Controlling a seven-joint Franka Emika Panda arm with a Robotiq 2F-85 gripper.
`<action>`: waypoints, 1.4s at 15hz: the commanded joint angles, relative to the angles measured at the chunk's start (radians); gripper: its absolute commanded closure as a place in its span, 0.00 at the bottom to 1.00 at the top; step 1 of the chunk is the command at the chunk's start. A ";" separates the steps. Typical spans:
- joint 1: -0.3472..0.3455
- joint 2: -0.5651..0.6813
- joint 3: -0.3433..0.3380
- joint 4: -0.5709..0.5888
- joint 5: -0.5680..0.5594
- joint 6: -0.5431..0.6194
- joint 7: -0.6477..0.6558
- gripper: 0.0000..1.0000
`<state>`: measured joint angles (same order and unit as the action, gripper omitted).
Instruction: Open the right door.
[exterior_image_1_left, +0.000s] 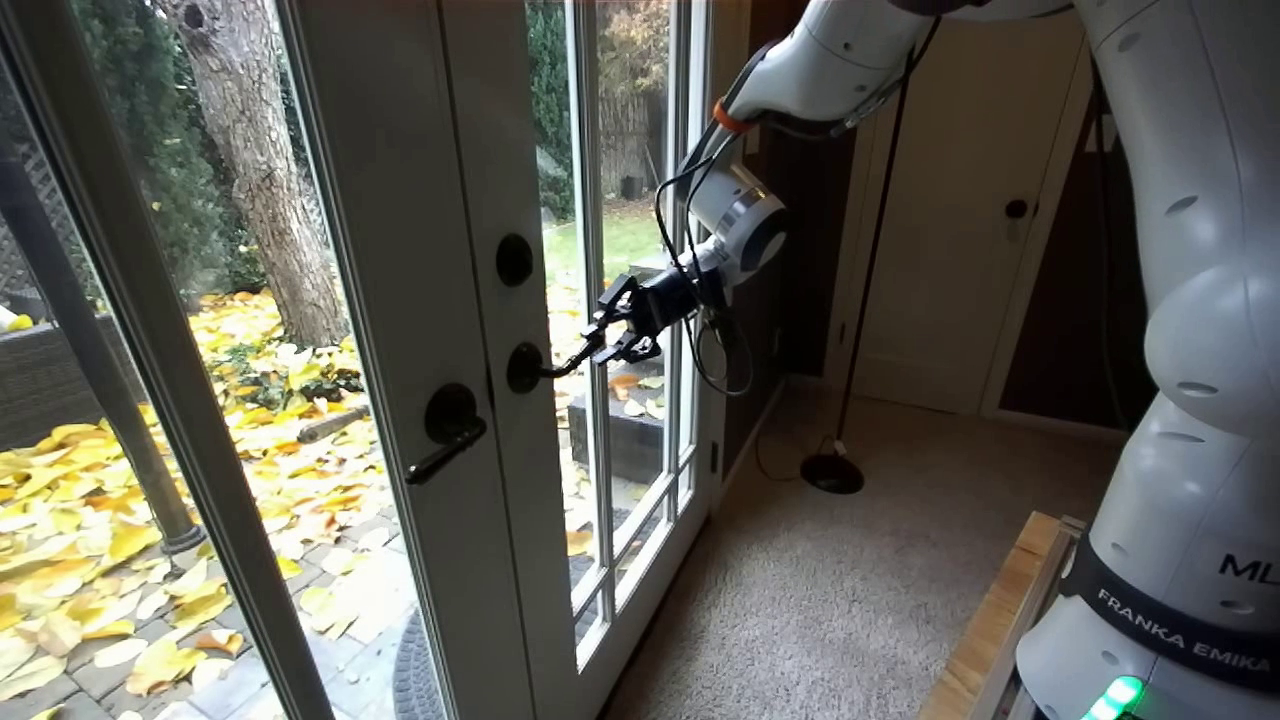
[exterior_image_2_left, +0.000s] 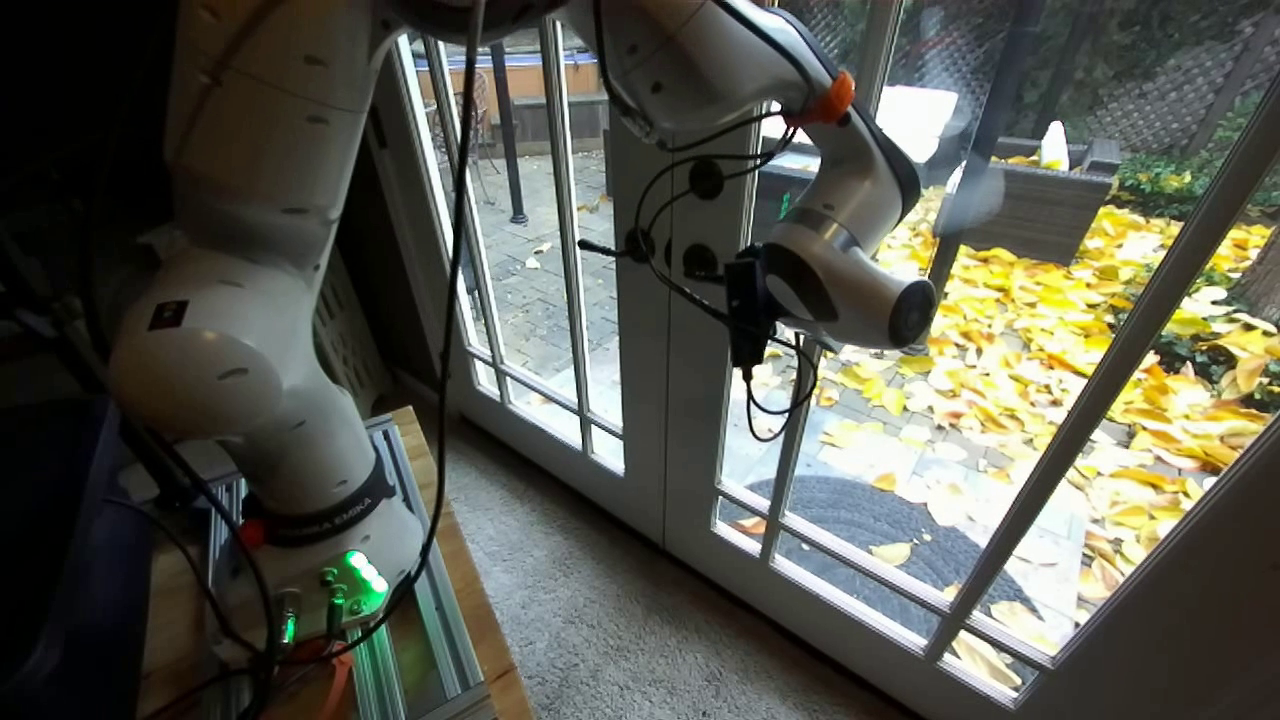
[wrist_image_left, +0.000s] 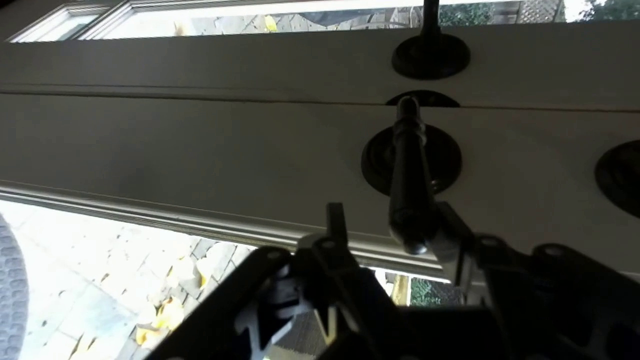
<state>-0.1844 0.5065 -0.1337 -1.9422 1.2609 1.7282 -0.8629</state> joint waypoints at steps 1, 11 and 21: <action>-0.020 0.048 0.014 0.046 0.038 -0.036 0.054 0.84; -0.036 0.159 0.010 0.087 0.022 -0.116 0.158 0.94; -0.068 0.404 0.010 0.136 0.151 -0.288 0.181 0.94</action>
<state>-0.2513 0.7859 -0.1191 -1.8228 1.4271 1.4617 -0.6626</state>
